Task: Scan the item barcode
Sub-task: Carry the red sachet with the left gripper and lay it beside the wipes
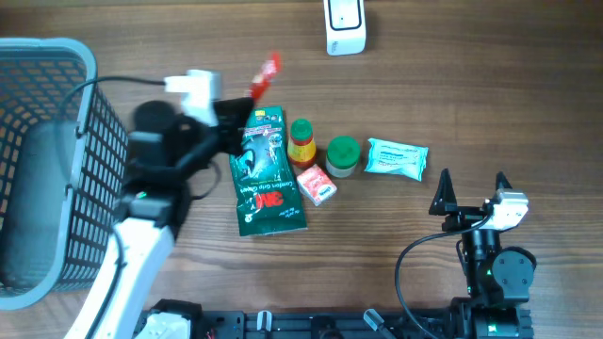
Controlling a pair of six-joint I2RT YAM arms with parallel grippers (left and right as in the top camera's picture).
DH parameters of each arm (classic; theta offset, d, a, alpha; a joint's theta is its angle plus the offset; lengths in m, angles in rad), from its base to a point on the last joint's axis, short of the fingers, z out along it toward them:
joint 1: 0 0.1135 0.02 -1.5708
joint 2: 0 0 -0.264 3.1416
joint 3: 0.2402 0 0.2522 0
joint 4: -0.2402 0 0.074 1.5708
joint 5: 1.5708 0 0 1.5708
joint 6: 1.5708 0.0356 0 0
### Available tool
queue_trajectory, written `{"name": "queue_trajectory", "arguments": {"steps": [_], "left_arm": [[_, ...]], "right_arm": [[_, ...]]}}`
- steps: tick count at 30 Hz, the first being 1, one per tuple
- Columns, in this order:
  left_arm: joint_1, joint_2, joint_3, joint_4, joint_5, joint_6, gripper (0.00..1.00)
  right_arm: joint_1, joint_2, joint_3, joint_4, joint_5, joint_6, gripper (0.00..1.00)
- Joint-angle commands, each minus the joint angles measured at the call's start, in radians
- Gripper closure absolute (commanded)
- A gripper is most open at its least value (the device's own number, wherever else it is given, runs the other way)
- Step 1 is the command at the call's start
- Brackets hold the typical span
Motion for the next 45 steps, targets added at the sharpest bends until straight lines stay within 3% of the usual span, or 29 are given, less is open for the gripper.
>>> {"name": "queue_trajectory", "arguments": {"steps": [1,10,14,18,20,25,33,39,43,45], "left_arm": [[-0.155,0.066,0.002,0.122,-0.082,-0.009,0.96],[-0.491,0.23,0.002,0.484,-0.358,-0.039,0.96],[-0.564,0.397,0.002,0.717,-0.366,-0.057,0.96],[-0.587,0.573,0.009,0.881,-0.368,-0.246,0.96],[-0.605,0.623,0.017,0.899,-0.343,-0.275,0.96],[-0.687,0.653,0.023,0.87,-0.316,-0.233,0.96],[-0.776,0.652,0.023,0.444,-0.43,-0.187,0.96],[-0.776,0.652,0.023,0.381,-0.53,-0.187,0.96],[-0.776,0.644,0.023,0.378,-0.529,-0.187,0.8],[-0.776,0.625,0.023,0.364,-0.53,-0.186,0.79]], "right_arm": [[-0.003,-0.003,-0.001,0.004,0.013,-0.005,0.0],[-0.003,-0.003,-0.001,0.004,0.013,-0.005,0.0],[-0.003,-0.003,-0.001,0.004,0.013,-0.005,0.0],[-0.003,-0.003,-0.001,0.004,0.013,-0.005,0.0],[-0.003,-0.003,-0.001,0.004,0.013,-0.005,0.0],[-0.003,-0.003,-0.001,0.004,0.013,-0.005,0.0],[-0.003,-0.003,-0.001,0.004,0.013,-0.005,0.0],[-0.003,-0.003,-0.001,0.004,0.013,-0.005,0.0],[-0.003,-0.003,-0.001,0.004,0.013,-0.005,0.0],[-0.003,-0.003,-0.001,0.004,0.013,-0.005,0.0]]}}
